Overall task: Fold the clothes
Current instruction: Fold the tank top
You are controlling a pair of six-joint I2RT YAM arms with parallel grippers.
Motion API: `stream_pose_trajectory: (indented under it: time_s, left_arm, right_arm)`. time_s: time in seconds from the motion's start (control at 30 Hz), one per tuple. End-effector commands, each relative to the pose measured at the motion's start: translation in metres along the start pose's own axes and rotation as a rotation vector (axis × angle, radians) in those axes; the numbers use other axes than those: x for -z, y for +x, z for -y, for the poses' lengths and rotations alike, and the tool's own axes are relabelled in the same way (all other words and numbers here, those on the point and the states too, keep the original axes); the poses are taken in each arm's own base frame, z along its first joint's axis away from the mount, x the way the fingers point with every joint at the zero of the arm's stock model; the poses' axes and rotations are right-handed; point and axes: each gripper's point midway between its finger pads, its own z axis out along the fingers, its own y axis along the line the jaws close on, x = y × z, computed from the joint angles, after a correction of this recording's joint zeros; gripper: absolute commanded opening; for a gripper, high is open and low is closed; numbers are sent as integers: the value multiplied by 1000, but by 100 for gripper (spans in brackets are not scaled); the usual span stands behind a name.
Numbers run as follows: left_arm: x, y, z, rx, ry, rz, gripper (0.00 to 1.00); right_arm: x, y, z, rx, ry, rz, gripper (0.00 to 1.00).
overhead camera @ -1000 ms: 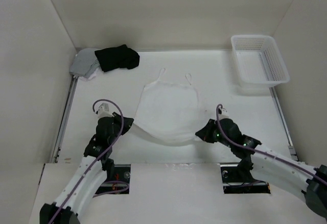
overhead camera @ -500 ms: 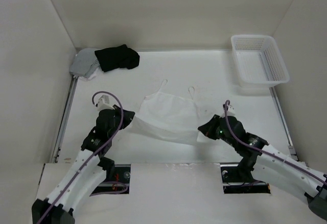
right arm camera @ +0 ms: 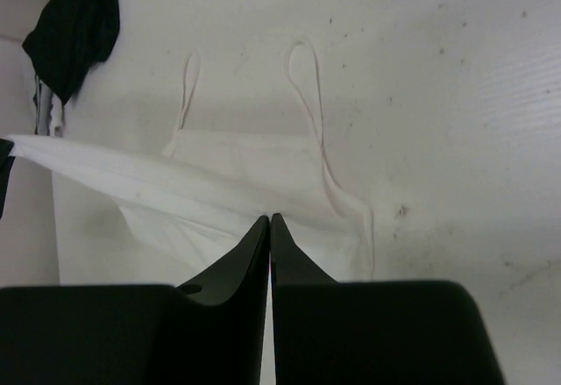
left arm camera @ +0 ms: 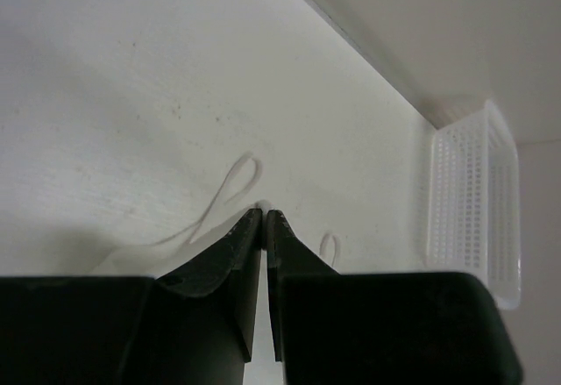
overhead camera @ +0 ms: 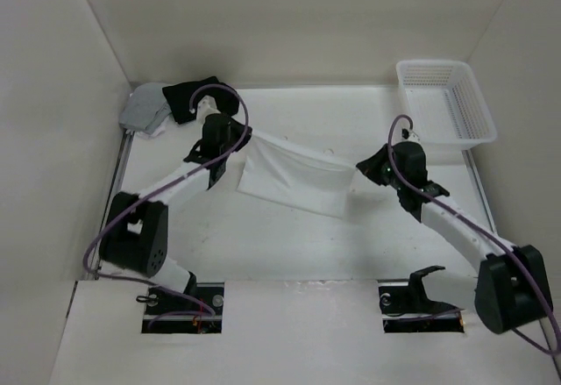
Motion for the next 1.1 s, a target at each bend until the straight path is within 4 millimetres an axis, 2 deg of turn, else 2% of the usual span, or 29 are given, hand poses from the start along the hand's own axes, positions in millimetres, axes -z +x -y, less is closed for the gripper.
stream_pose_trajectory:
  time_s: [0.0, 0.07, 0.13, 0.2, 0.23, 0.3, 0.4, 0.43, 0.5, 0.53, 0.57, 0.6, 0.67, 0.7, 0.8, 0.87, 0.97, 1.07]
  left_arm:
    - [-39, -22, 29, -14, 54, 77, 6]
    - [-64, -17, 12, -14, -9, 70, 9]
    - [-82, -13, -8, 0, -68, 72, 20]
    - [-87, -10, -17, 10, -84, 70, 36]
    - [-83, -10, -19, 15, -79, 69, 40]
    - [-61, -12, -19, 7, -59, 92, 42]
    - [-18, -3, -33, -8, -51, 106, 41]
    - [-4, 4, -42, -13, -57, 100, 39]
    - [17, 21, -64, -27, -81, 72, 34]
    - [27, 29, -78, -30, -98, 52, 32]
    - [36, 37, -92, -30, -114, 32, 30]
    - [44, 45, -108, -29, -135, 10, 30]
    - [50, 58, -122, -29, -135, -40, 32]
    - [51, 63, -127, -28, -137, -63, 33]
    - [49, 75, -132, -30, -119, -112, 34]
    - [46, 79, -134, -37, -118, -125, 35]
    - [39, 85, -137, -38, -124, -145, 36]
    - [34, 90, -142, -30, -140, -148, 31]
  right_arm:
    - [-25, -38, -25, 15, -97, 64, 6]
    - [-49, -46, -14, -13, -69, 64, 10]
    - [-70, -55, -4, -31, -43, 78, 19]
    - [-84, -57, 3, -49, -25, 73, 36]
    - [-85, -57, 4, -54, -23, 71, 41]
    - [-75, -54, 5, -43, -20, 91, 46]
    - [-52, -30, 5, -6, -10, 100, 47]
    - [-44, -17, 4, 12, -12, 93, 43]
    - [-32, 12, 4, 37, -24, 56, 28]
    - [-24, 29, 4, 45, -30, 29, 15]
    - [-18, 45, 6, 48, -34, 5, 7]
    - [-11, 59, 7, 49, -38, -16, 4]
    - [1, 80, 13, 51, -36, -35, 5]
    - [6, 89, 15, 50, -37, -46, 9]
    - [18, 107, 21, 50, -41, -70, 16]
    - [22, 112, 25, 47, -34, -77, 19]
    - [24, 116, 34, 27, -13, -75, 31]
    - [24, 119, 39, 6, 3, -77, 37]
